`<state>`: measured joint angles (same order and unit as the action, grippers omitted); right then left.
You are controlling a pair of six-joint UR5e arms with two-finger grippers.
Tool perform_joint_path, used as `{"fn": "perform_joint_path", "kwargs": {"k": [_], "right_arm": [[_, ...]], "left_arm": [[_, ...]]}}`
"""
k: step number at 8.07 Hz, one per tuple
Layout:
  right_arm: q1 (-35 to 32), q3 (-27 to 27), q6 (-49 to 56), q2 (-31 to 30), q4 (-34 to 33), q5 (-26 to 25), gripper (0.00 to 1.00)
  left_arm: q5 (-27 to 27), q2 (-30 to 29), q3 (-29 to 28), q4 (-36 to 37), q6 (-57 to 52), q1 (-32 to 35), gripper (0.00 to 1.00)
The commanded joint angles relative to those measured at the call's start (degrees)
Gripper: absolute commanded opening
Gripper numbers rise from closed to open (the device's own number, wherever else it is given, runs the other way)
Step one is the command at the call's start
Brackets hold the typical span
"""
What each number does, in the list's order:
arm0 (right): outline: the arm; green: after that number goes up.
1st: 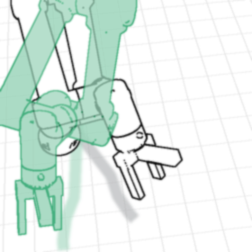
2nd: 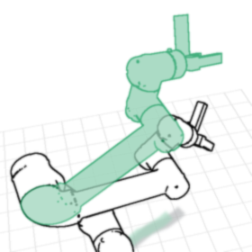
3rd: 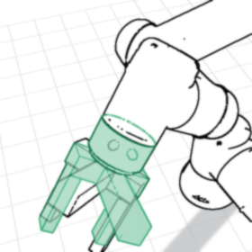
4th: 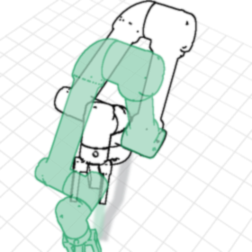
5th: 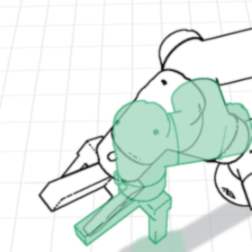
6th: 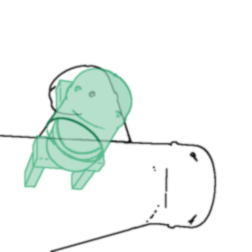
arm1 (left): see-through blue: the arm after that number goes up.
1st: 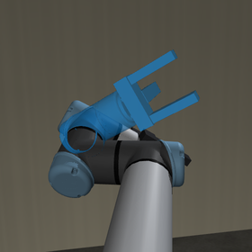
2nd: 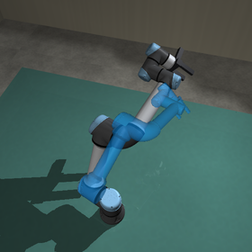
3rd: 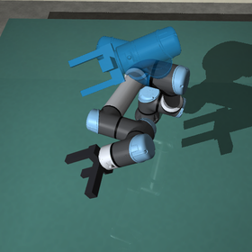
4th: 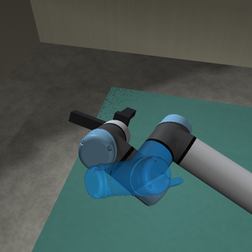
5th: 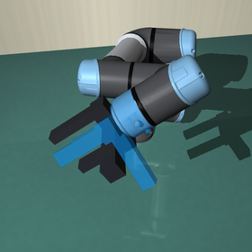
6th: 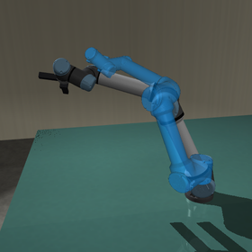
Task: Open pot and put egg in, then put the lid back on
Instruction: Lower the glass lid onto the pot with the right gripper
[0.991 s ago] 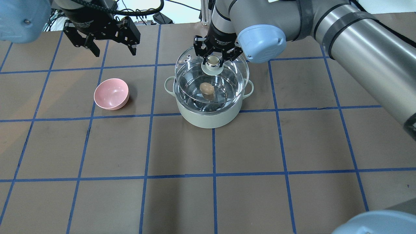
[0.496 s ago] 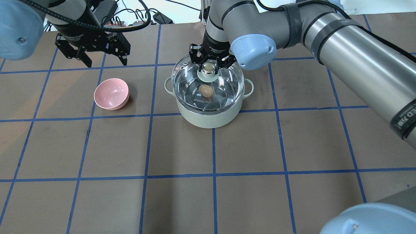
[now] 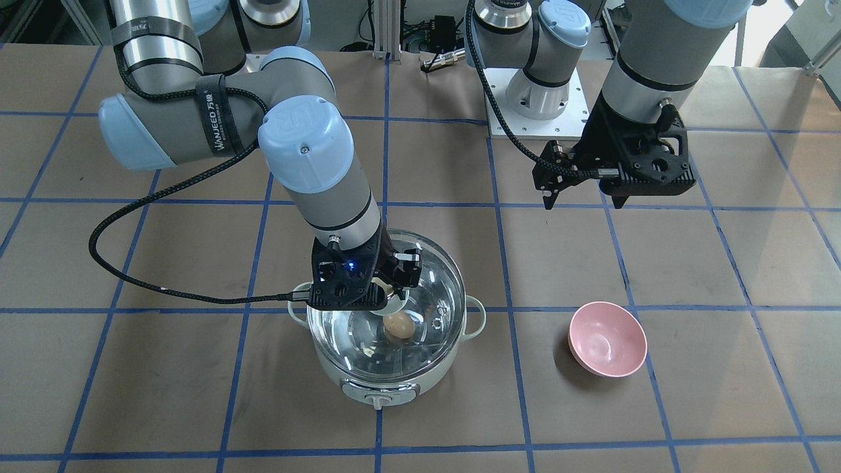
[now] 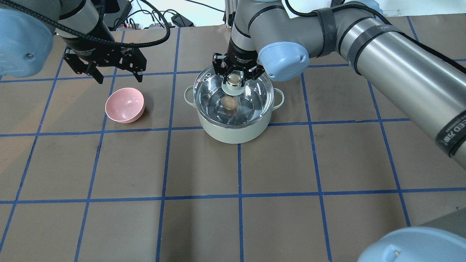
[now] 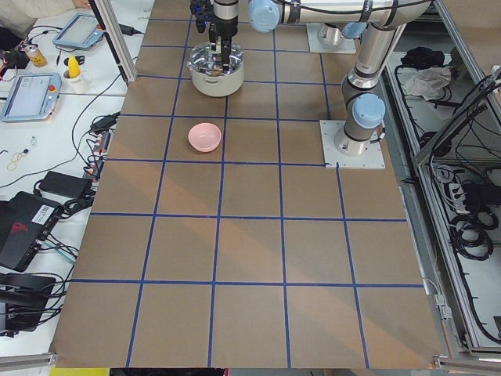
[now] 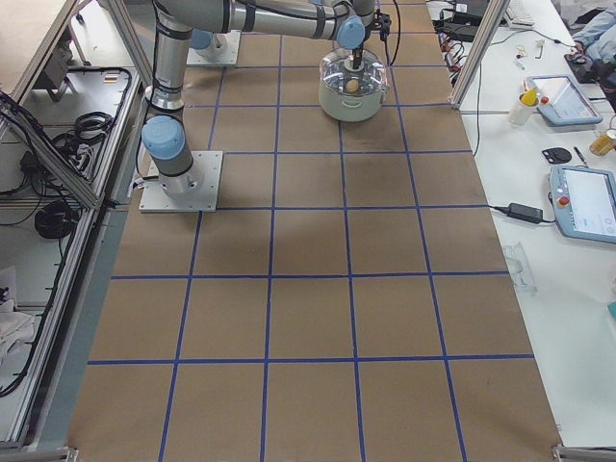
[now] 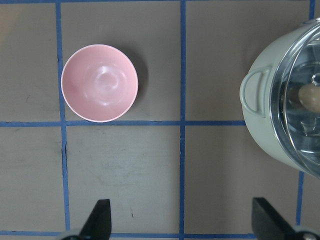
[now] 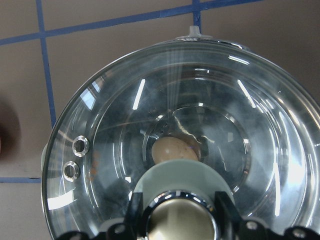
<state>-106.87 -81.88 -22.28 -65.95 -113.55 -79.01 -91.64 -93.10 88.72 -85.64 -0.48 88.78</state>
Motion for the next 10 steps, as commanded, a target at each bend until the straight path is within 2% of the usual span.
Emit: {"fn": "perform_joint_path", "kwargs": {"k": [1, 3, 5, 6, 8, 9, 10], "right_arm": [[0.00, -0.04, 0.13, 0.12, -0.09, 0.00, 0.17], [0.00, -0.21, -0.22, 0.20, -0.09, 0.00, 0.48], [0.00, -1.09, 0.39, -0.32, -0.18, -0.09, 0.69], [0.08, -1.01, 0.49, -0.41, -0.27, -0.09, 1.00], [0.61, 0.04, 1.09, -1.37, -0.97, -0.78, 1.00], [2.00, 0.05, 5.54, -3.99, 0.07, -1.75, 1.00], [5.06, 0.05, 12.54, -6.02, 3.91, -5.41, 1.00]], "left_arm": [[-0.12, 0.38, 0.23, -0.58, -0.05, -0.01, 1.00], [0.05, 0.29, 0.14, -0.06, 0.04, -0.01, 1.00], [0.05, 0.03, 0.14, 0.12, -0.05, -0.01, 1.00], [0.05, 0.02, 0.14, 0.03, 0.04, -0.01, 1.00], [-0.03, 0.02, 0.05, 0.03, -0.05, -0.10, 1.00], [0.05, 0.02, -0.03, 0.03, -0.05, -0.10, 1.00], [-0.03, 0.02, -0.04, 0.03, -0.05, -0.01, 1.00]]}}
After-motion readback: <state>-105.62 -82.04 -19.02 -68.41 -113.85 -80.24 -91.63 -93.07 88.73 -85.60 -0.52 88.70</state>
